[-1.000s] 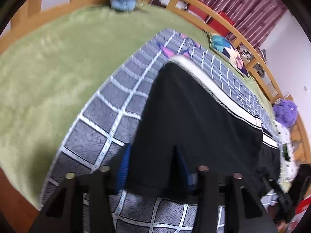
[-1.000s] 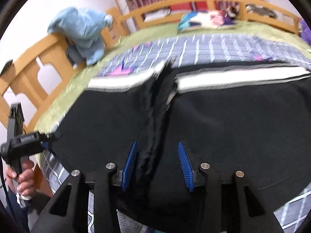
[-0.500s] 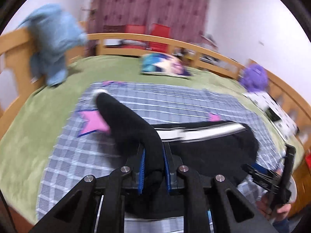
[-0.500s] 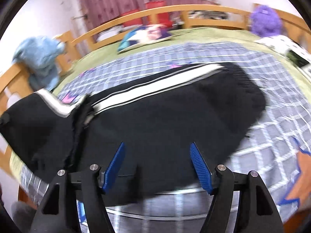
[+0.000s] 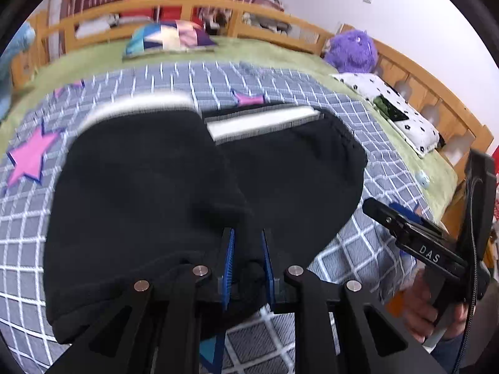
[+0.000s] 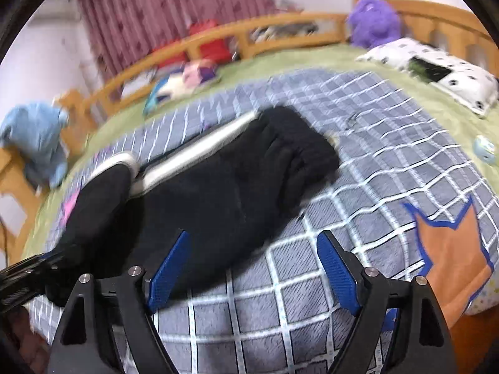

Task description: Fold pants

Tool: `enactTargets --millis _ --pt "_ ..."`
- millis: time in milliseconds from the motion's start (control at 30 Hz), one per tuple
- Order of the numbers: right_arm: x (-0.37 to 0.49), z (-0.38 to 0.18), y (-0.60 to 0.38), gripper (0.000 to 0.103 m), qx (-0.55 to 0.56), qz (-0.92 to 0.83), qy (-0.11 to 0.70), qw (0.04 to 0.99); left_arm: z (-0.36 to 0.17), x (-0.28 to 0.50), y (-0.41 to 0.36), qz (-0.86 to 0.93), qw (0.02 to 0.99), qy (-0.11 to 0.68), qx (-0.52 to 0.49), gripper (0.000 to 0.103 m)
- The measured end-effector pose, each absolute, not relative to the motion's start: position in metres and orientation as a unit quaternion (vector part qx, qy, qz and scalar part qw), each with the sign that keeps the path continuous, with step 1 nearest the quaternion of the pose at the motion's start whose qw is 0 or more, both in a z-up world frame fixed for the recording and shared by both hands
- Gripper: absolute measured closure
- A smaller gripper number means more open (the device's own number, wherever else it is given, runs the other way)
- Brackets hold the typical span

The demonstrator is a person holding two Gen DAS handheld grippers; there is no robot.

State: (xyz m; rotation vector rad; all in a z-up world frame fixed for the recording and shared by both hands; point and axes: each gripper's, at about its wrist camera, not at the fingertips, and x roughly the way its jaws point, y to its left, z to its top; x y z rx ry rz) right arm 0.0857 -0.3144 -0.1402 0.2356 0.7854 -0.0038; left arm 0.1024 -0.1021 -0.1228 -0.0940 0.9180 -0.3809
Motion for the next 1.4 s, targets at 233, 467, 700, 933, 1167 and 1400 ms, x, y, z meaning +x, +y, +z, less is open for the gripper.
enactTargets --millis 233,467,700,933,1167,1400 --pt "0.086 -0.132 -0.258 0.03 0.069 0.053 0.35 0.933 -0.087 0.076 -0.044 -0.183 0.9 0.385 -0.088 0.028" --pt "0.124 -0.127 -0.206 0.038 0.087 0.128 0.402 0.902 -0.105 0.072 0.043 -0.059 0.915 0.371 -0.147 0.03" --pt "0.183 -0.181 -0.188 0.039 0.168 0.191 0.503 0.826 -0.117 0.078 0.082 -0.005 0.909 0.375 -0.18 0.031" --pt "0.177 -0.137 -0.208 0.093 0.209 0.268 0.414 0.844 -0.125 0.089 0.073 -0.033 0.887 0.4 -0.227 0.031" --pt "0.197 -0.097 -0.28 0.094 0.083 0.176 0.398 0.897 -0.132 0.097 0.03 -0.057 0.89 0.418 -0.174 0.031" --pt "0.2 -0.124 -0.368 0.094 0.052 0.082 0.407 0.908 -0.125 0.092 -0.015 -0.084 0.9 0.412 -0.114 0.031"
